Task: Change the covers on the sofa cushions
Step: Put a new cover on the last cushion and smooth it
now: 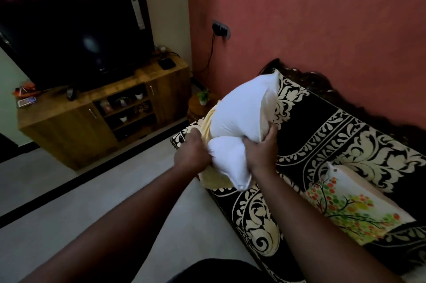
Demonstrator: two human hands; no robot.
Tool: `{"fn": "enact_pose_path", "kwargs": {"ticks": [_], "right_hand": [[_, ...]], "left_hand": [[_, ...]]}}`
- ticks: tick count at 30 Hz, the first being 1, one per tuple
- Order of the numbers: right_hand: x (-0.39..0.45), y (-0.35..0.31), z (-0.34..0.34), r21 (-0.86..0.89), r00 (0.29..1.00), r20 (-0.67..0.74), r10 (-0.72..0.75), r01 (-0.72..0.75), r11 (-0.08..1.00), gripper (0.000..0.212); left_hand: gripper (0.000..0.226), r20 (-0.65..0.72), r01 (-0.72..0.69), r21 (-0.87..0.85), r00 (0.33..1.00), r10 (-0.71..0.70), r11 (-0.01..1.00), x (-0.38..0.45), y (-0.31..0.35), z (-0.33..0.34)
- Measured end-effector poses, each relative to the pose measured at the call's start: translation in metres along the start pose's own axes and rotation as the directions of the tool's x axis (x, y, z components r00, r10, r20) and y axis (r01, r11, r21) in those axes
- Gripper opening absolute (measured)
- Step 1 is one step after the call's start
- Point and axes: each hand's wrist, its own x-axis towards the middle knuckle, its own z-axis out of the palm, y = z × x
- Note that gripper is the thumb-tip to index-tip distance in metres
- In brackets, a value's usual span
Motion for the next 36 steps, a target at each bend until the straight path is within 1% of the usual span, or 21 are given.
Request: {"fn": "enact_pose_path", "kwargs": {"ticks": [2, 3, 6, 8, 9, 11, 12, 13, 14, 15, 16, 17, 18, 20, 23, 25, 27, 29, 30, 33, 36], "right_hand": [[-0.010, 0.001, -0.001, 0.009, 0.998, 0.057, -0.013, 0.012, 1.000, 0.071], [-0.013, 0.002, -0.004, 0.009, 0.997, 0.069, -0.033, 0.033, 0.999, 0.070], [-0.017, 0.001, -0.009, -0.083, 0.981, 0.135, -0.141, 0.153, 0.985, 0.072], [-0.020, 0.003, -0.005, -0.204, 0.965, 0.172, -0.197, 0.231, 0.952, 0.071], [-0.021, 0.006, -0.004, -0.263, 0.967, 0.174, -0.188, 0.230, 0.937, 0.070], [-0.017, 0.017, -0.009, -0.380, 0.976, 0.180, -0.125, 0.186, 0.906, 0.061], [-0.012, 0.024, -0.013, -0.401, 0.976, 0.200, -0.080, 0.157, 0.903, 0.052], [-0.009, 0.030, -0.019, -0.351, 0.970, 0.237, -0.052, 0.136, 0.926, 0.043], [-0.009, 0.035, -0.024, -0.225, 0.956, 0.290, -0.036, 0.104, 0.969, 0.037], [-0.012, 0.034, -0.026, -0.082, 0.938, 0.347, -0.030, 0.062, 0.995, 0.038], [-0.018, 0.033, -0.028, 0.030, 0.922, 0.384, -0.049, 0.040, 0.999, 0.046], [-0.023, 0.031, -0.028, 0.099, 0.914, 0.397, -0.079, 0.042, 0.994, 0.058], [-0.028, 0.031, -0.029, 0.131, 0.908, 0.405, -0.107, 0.058, 0.990, 0.068], [-0.036, 0.034, -0.030, 0.164, 0.888, 0.429, -0.165, 0.104, 0.981, 0.071], [-0.038, 0.035, -0.035, 0.127, 0.848, 0.485, -0.214, 0.175, 0.976, 0.068], [-0.030, 0.031, -0.037, 0.142, 0.826, 0.532, -0.188, 0.132, 0.981, 0.075], [-0.012, 0.022, -0.045, 0.137, 0.810, 0.579, -0.095, 0.019, 0.990, 0.078], [0.009, 0.010, -0.053, 0.089, 0.789, 0.615, -0.015, -0.051, 0.995, 0.078], [0.018, 0.006, -0.055, 0.083, 0.781, 0.624, 0.013, -0.083, 0.993, 0.085], [0.038, -0.008, -0.048, 0.096, 0.856, 0.512, 0.065, -0.132, 0.987, 0.115], [0.051, -0.029, -0.033, 0.107, 0.880, 0.459, 0.119, -0.187, 0.976, 0.144]], "left_hand": [[0.033, -0.192, -0.075, 0.107, 0.977, 0.095, 0.991, 0.014, -0.011, -0.013], [0.027, -0.247, -0.078, 0.138, 0.963, 0.111, 0.987, 0.022, -0.012, -0.019], [0.010, -0.241, -0.079, 0.204, 0.962, 0.129, 0.976, 0.040, -0.009, -0.031], [0.011, -0.165, -0.131, 0.073, 0.976, 0.141, 0.989, 0.040, 0.000, -0.026], [0.015, -0.124, -0.172, -0.073, 0.979, 0.162, 0.982, 0.034, 0.006, -0.021], [0.021, -0.098, -0.255, -0.380, 0.967, 0.236, 0.889, 0.012, 0.019, -0.011], [0.023, -0.078, -0.312, -0.467, 0.947, 0.313, 0.827, 0.002, 0.027, -0.007], [0.021, -0.059, -0.385, -0.479, 0.911, 0.409, 0.788, -0.008, 0.034, -0.006], [0.020, -0.067, -0.462, -0.423, 0.874, 0.481, 0.780, -0.014, 0.039, -0.006], [0.021, -0.104, -0.497, -0.329, 0.864, 0.493, 0.803, -0.014, 0.044, -0.010], [0.023, -0.189, -0.481, -0.218, 0.875, 0.447, 0.849, -0.007, 0.043, -0.014], [0.021, -0.290, -0.406, -0.114, 0.887, 0.360, 0.907, 0.004, 0.039, -0.022], [0.018, -0.358, -0.310, -0.046, 0.892, 0.274, 0.949, 0.015, 0.030, -0.029], [0.016, -0.377, -0.148, 0.037, 0.914, 0.152, 0.988, 0.035, 0.005, -0.043], [0.019, -0.322, -0.088, 0.279, 0.929, 0.180, 0.956, 0.049, -0.028, -0.035], [0.019, -0.339, -0.116, 0.270, 0.918, 0.207, 0.956, 0.050, -0.035, -0.023], [0.025, -0.352, -0.197, 0.122, 0.908, 0.228, 0.973, 0.049, -0.036, -0.013], [0.021, -0.345, -0.309, 0.055, 0.886, 0.309, 0.949, 0.041, -0.039, -0.007], [0.021, -0.350, -0.368, 0.041, 0.866, 0.358, 0.929, 0.037, -0.042, -0.004], [0.028, -0.401, -0.476, 0.026, 0.800, 0.446, 0.879, 0.017, -0.046, 0.007], [0.025, -0.473, -0.551, 0.163, 0.684, 0.555, 0.818, -0.003, -0.043, 0.018]]}}
